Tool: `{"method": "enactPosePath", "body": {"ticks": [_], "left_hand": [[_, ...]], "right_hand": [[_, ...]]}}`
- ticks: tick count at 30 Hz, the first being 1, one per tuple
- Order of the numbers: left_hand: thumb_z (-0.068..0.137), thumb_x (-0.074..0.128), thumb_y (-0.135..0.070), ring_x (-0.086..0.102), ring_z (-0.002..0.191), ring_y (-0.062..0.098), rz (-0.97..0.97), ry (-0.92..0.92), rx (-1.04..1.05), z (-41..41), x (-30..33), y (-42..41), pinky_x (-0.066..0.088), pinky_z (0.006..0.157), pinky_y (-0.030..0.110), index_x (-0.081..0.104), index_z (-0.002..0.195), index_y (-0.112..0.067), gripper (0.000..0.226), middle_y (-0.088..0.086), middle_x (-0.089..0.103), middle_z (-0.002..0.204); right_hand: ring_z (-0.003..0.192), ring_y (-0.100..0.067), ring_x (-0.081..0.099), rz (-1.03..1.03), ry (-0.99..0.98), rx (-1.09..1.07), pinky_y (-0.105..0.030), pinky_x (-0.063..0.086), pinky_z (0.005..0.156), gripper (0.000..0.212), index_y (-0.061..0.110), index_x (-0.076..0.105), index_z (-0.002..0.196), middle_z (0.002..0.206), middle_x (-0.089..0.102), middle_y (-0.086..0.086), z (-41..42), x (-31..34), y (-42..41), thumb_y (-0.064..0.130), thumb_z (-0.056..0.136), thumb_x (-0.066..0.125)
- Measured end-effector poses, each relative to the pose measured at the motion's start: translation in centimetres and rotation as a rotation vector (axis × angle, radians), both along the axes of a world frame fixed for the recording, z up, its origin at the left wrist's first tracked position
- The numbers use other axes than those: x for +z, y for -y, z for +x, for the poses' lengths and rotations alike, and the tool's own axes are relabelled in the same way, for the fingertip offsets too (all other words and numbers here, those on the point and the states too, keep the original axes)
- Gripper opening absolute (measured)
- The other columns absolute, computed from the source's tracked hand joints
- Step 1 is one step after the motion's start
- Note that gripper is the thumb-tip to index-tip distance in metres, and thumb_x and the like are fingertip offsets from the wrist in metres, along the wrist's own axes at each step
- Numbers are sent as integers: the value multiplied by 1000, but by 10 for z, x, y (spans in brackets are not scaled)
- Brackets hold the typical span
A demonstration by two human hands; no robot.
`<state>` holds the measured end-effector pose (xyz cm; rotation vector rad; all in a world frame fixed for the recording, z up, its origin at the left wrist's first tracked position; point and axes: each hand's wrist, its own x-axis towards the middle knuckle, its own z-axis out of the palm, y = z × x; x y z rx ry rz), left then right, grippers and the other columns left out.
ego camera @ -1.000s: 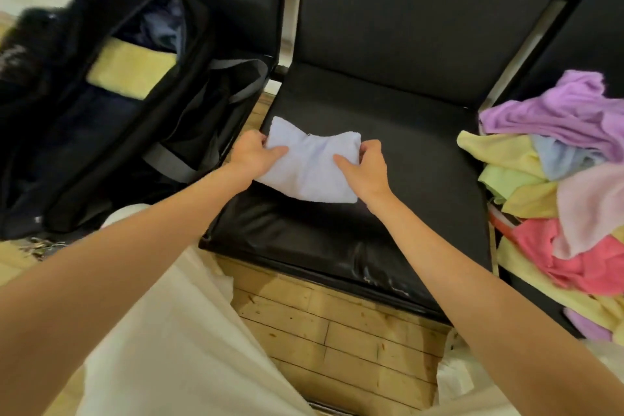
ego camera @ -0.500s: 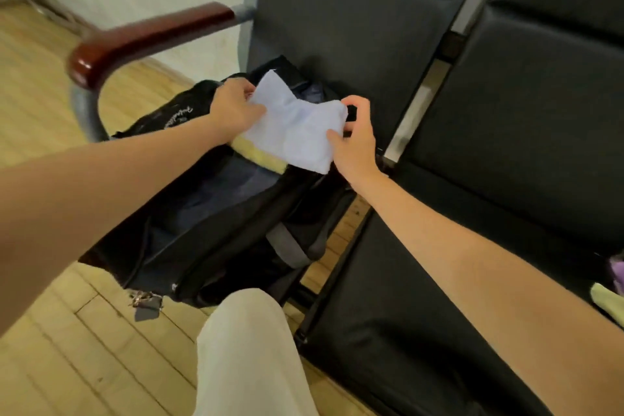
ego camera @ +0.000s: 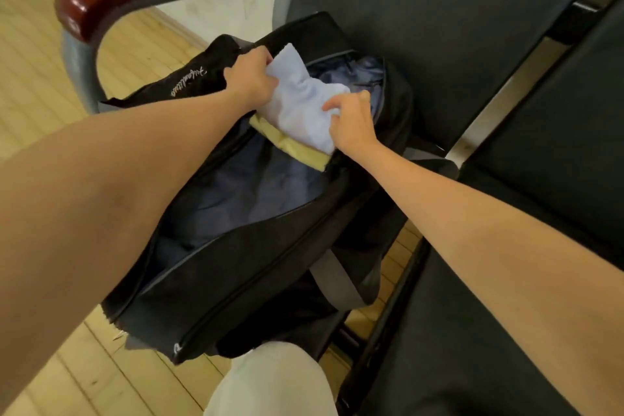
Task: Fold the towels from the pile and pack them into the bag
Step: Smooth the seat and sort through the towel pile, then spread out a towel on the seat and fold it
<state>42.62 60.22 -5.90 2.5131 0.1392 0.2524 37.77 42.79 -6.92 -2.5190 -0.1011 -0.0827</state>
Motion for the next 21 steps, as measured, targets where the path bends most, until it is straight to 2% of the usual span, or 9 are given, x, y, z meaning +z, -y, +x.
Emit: {"method": "enactPosePath", "body": {"ticks": [2,6,8,10,11,13,15,17,21], "left_hand": [[90,51,-11,52,113,32,101,-12,29,3,-8,1,27,101,41,54,114,-12,24,10,61,112],[91,47,-9,56,102,34,367,-24,7,4,-26,6,26,103,44,54,108,-10,19,13,64,103],[91,49,-11,57,105,34,488,-30,-27,3,-27,8,26,105,46,48,124,-8,33,14,63,109],[92,53,-15,55,112,35,555,-52,-84,-3,-23,11,27,106,48,25,146,-8,62,16,58,121],[92,54,-16,53,116,36,558,-71,-119,-8,-19,12,29,105,48,13,151,-9,73,17,54,127],[91,56,-17,45,124,38,503,-103,-184,-22,-9,16,34,102,49,2,152,-11,82,19,41,140],[92,55,-16,36,132,40,438,-96,-240,-41,5,22,36,102,50,4,152,-11,79,19,28,150],[93,54,-17,31,135,39,428,-91,-291,-64,19,32,35,103,49,11,152,-9,73,19,22,153],[93,54,-22,40,128,41,412,-127,-417,-114,43,64,38,99,45,20,149,-4,68,22,31,148]], "right_hand": [[121,-32,43,-84,-29,-9,-27,35,93,35,10,59,123,134,41,-18,6,-6,0,4,91,45],[132,-41,30,-362,-109,-28,-38,28,108,39,7,51,132,149,16,-22,2,-10,-4,10,94,46],[133,-37,24,-532,-30,-22,-38,22,109,30,7,59,119,150,15,-19,-5,-6,-9,17,92,51],[134,-34,21,-677,54,35,-39,17,111,24,11,62,111,149,18,-16,-12,4,-10,22,91,52],[136,-32,18,-720,58,55,-40,14,112,26,13,62,112,149,19,-15,-15,10,-9,25,91,53],[141,-32,9,-751,5,53,-43,8,115,34,14,57,121,151,15,-15,-25,26,-4,30,91,52],[143,-32,4,-767,-28,39,-45,6,115,42,13,49,131,154,9,-16,-39,43,9,31,93,49],[143,-33,5,-773,-17,27,-46,7,115,43,12,47,133,154,9,-18,-58,62,24,29,94,46],[140,-36,12,-730,-28,-6,-47,15,112,36,10,52,124,149,19,-21,-110,101,67,31,95,48]]}}
